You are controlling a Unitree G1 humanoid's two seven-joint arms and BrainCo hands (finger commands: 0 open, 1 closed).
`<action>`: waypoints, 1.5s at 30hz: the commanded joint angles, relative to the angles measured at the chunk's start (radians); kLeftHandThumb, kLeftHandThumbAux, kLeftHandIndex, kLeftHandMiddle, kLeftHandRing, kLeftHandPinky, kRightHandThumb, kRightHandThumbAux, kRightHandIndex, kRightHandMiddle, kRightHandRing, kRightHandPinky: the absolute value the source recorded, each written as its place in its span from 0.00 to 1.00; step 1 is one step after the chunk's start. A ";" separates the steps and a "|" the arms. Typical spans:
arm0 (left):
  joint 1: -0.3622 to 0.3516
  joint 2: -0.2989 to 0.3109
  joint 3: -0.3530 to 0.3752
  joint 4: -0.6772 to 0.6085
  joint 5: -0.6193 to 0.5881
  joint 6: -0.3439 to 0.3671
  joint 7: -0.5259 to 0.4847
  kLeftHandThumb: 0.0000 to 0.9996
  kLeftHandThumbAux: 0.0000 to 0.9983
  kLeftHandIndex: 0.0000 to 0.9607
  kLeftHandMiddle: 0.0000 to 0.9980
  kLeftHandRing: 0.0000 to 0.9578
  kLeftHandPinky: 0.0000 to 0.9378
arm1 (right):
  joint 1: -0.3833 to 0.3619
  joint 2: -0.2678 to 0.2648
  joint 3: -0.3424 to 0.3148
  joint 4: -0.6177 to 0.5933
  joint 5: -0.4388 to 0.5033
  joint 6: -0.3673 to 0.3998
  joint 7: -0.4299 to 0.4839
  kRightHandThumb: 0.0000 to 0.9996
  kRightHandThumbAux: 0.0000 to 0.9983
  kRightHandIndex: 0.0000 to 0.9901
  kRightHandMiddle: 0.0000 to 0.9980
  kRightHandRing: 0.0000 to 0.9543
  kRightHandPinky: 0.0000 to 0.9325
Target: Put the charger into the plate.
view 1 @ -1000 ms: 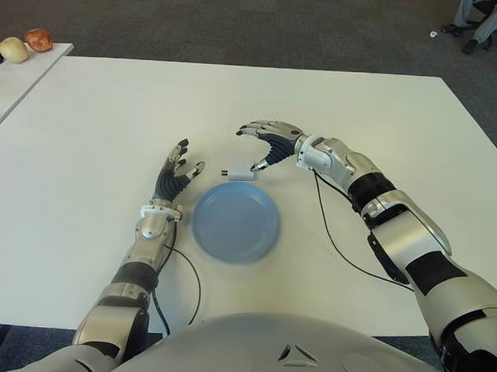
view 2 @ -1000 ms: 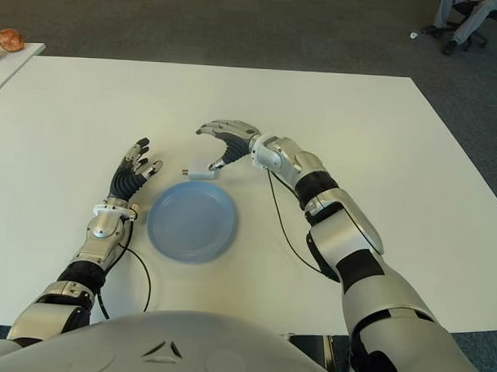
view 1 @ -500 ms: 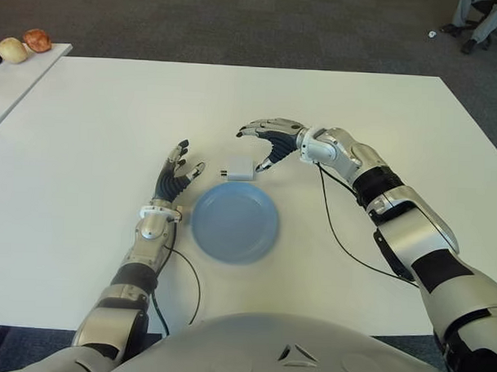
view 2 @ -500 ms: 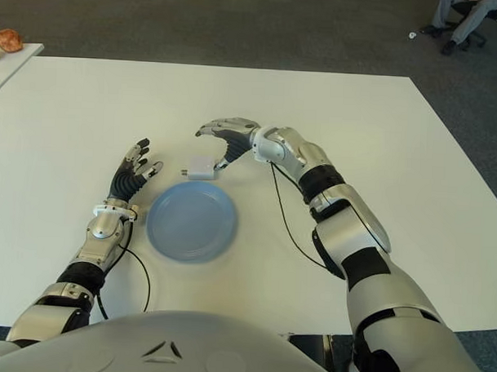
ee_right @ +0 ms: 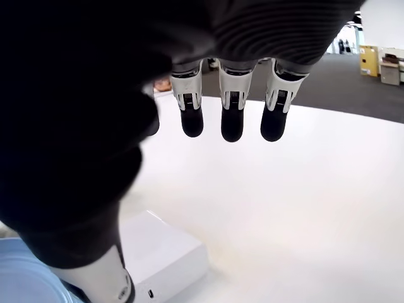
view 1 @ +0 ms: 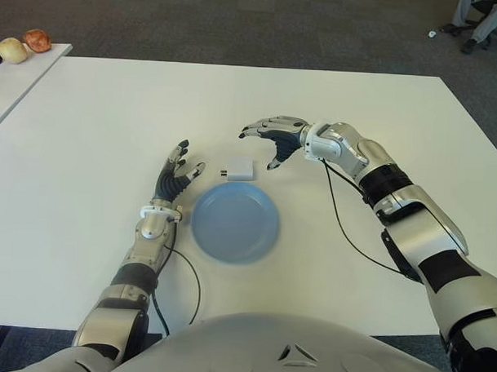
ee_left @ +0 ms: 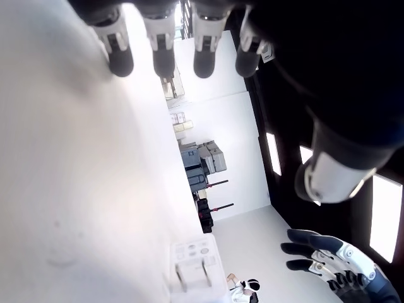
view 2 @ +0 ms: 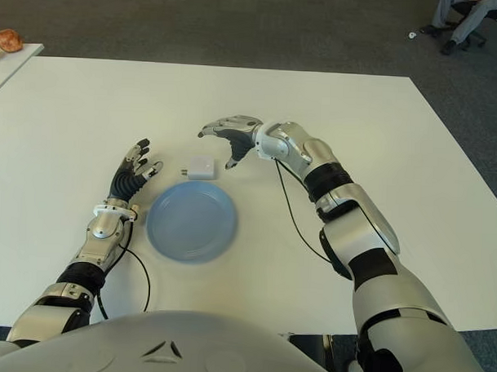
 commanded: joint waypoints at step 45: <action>0.117 -0.043 -0.021 0.024 0.011 0.095 -0.002 0.00 0.58 0.04 0.05 0.04 0.04 | 0.076 -0.029 0.114 0.055 -0.223 -0.177 -0.393 0.00 0.93 0.02 0.05 0.05 0.09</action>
